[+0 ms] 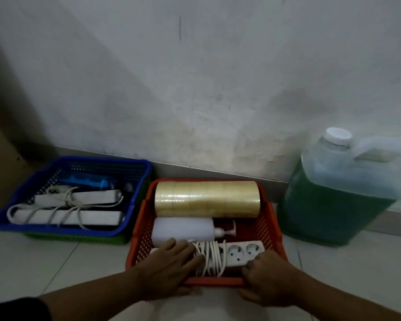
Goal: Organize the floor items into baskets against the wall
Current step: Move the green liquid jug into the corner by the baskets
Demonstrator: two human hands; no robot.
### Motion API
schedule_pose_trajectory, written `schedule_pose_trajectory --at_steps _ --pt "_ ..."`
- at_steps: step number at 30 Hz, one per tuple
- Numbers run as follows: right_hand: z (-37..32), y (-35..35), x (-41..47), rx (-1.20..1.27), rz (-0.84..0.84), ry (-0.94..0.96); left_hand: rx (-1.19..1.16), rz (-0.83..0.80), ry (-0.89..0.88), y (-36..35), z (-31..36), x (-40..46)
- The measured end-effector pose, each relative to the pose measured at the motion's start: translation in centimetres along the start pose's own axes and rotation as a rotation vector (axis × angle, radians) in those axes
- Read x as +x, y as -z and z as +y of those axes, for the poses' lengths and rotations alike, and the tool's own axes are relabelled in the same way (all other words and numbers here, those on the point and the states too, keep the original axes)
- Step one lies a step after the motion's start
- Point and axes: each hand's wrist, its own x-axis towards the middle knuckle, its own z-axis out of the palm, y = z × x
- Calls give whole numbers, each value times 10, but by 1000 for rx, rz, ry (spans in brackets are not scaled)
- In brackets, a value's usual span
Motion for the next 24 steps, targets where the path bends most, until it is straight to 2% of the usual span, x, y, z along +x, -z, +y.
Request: schedule_pose_trajectory --at_steps 3,5,7,8,10,14,17,21,24 --pt "0 -9 7 -29 24 6 96 53 -88 -2 -8 6" --pt "-1 -2 13 -65 125 -63 142 85 -128 -5 -23 7" --pt "-8 1 23 -2 158 -50 196 76 -136 -9 -42 8" --pt "-8 -4 29 60 98 -60 224 76 -134 -10 -50 9" --pt "-10 -2 37 152 89 -83 252 67 -127 -10 -61 9" --pt "-7 -1 39 107 185 -102 284 88 -174 -17 -66 10" --pt "-5 -11 42 179 188 -101 283 140 -88 -18 -63 6" --pt "-13 14 67 165 344 -175 218 174 123 -3 -78 -26" --pt "-33 38 118 140 456 -85 204 169 345 -3 -99 -72"
